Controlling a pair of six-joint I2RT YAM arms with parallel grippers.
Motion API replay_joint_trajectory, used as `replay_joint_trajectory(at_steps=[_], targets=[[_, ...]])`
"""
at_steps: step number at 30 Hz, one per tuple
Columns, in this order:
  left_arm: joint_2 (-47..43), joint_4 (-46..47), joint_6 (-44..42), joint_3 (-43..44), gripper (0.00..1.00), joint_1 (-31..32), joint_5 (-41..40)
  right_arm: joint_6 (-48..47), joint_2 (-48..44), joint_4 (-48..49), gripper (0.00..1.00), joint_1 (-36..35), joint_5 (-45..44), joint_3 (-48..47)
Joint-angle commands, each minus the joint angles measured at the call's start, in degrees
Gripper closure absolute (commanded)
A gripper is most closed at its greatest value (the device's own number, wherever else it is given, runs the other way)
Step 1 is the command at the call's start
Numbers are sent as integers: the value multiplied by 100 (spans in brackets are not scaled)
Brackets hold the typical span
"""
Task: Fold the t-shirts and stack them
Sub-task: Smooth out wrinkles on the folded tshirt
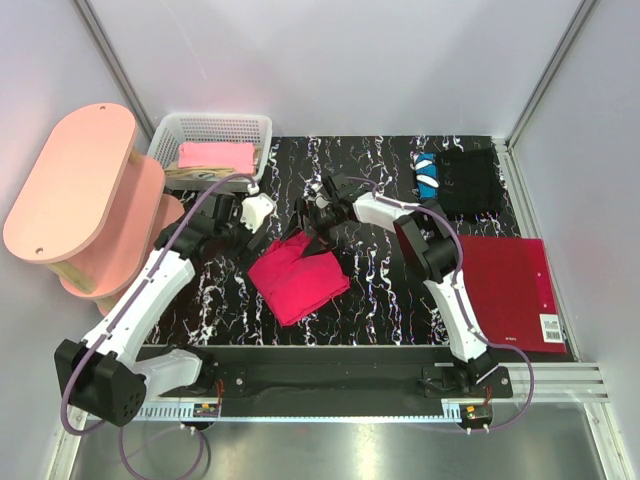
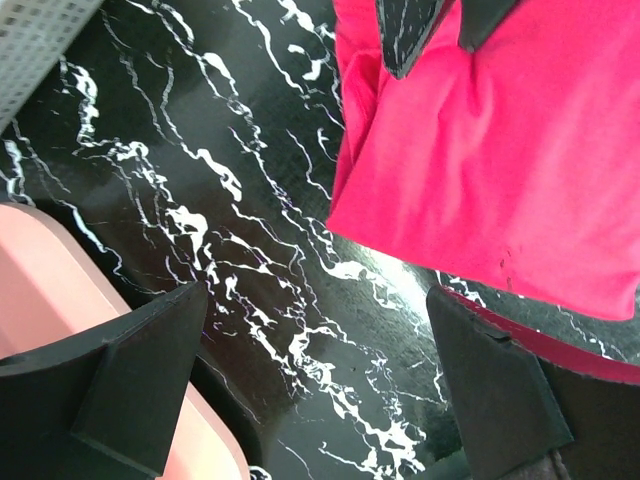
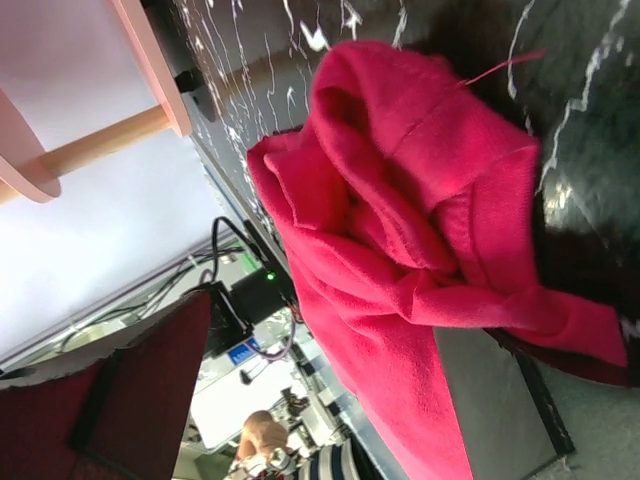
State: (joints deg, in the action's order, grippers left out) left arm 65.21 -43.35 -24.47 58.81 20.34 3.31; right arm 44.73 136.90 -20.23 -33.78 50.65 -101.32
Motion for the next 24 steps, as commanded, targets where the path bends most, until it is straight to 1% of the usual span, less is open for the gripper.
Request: replay_joint_trajectory(at_steps=[1,4,6,11,14,17,21,24], targets=[[123,-24,-163,272,1,49,275,-447,-821,-122,0,-32,-301,208],[237,-50,-225,324,1,224,267,-719,-1551,-174,0,73,-468,524],[308,-50,-242,324,1,435,188,-896,-2050,-210,0,204,-687,946],[668,-50,-260,499,1,796,-6,-1054,-2773,-183,0,731,-978,2087],[966,-50,-234,675,1,901,20,-1116,-2932,-166,0,855,-1250,2545],[1283,-50,-216,799,1,998,20,-1151,-2889,-122,0,917,-1286,2783],[1678,-42,-164,887,1,1069,-6,-1168,-2783,-16,0,952,-1216,2933],[1776,-42,-128,913,1,1104,20,-1247,-2704,28,0,1039,-1216,3021]])
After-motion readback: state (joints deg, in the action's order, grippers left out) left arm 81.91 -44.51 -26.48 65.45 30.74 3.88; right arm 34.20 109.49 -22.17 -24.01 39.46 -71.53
